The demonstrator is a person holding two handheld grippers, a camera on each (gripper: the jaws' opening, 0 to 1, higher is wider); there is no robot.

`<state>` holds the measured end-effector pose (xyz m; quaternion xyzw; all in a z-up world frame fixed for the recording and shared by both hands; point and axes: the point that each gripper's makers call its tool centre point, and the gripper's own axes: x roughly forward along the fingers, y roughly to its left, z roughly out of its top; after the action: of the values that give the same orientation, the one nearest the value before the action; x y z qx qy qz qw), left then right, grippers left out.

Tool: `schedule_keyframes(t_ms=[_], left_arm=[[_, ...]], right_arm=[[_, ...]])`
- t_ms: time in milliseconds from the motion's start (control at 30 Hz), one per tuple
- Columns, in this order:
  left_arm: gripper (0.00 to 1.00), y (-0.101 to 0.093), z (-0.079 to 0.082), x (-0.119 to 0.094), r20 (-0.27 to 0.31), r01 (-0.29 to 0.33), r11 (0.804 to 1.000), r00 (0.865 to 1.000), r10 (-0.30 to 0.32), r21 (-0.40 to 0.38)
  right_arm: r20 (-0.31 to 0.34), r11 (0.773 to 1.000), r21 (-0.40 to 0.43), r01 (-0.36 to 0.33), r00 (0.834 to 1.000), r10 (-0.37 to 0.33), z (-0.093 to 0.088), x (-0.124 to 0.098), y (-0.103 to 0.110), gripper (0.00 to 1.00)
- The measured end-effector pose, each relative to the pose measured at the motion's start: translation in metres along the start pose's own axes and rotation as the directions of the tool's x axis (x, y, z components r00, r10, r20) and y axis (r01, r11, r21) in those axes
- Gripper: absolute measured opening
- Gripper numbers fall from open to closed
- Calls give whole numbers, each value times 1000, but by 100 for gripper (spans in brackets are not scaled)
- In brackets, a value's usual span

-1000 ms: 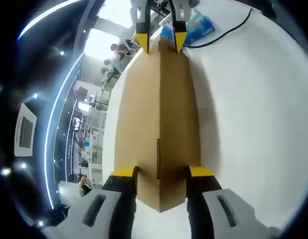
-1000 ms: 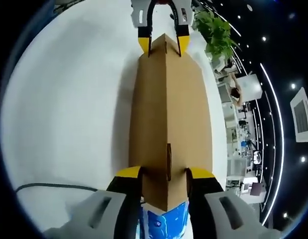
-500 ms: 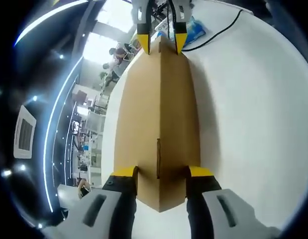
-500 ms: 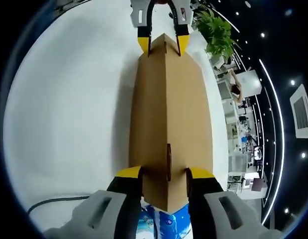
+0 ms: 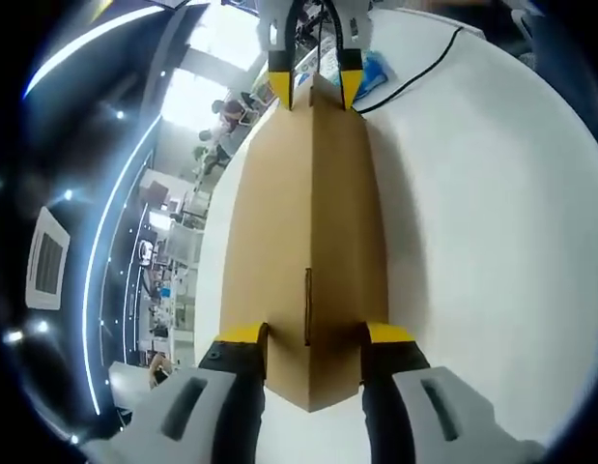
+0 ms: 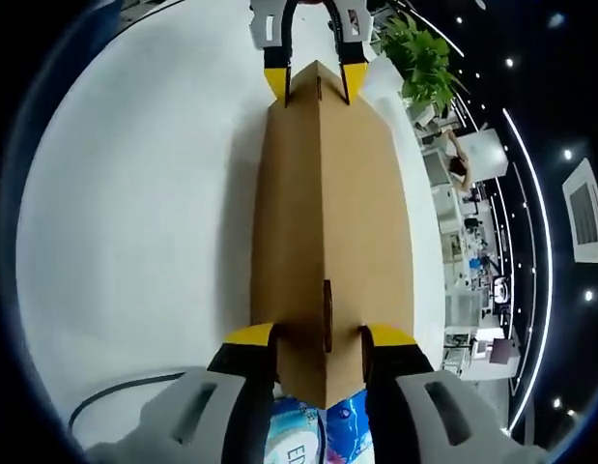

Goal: Operate the shoe box by opening the lid, removing the specified soft item, and placing it in the target area until the item is outside and the box remains undamaged.

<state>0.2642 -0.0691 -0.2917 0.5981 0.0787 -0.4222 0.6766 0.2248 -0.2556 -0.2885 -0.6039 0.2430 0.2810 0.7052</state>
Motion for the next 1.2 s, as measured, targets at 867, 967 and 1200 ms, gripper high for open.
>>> schedule_keyframes(t_ms=[867, 967, 1200], left_arm=[[38, -20, 16, -16, -77, -1, 1000, 997, 1, -8], [38, -21, 17, -17, -81, 1, 1000, 997, -2, -9], [38, -22, 17, -18, -80, -4, 1000, 997, 3, -13]], right_arm=[[131, 997, -81, -6, 991, 17, -6, -21, 14, 27], [140, 997, -79, -12, 990, 23, -6, -22, 14, 27], [143, 995, -90, -42, 988, 55, -4, -25, 16, 25]])
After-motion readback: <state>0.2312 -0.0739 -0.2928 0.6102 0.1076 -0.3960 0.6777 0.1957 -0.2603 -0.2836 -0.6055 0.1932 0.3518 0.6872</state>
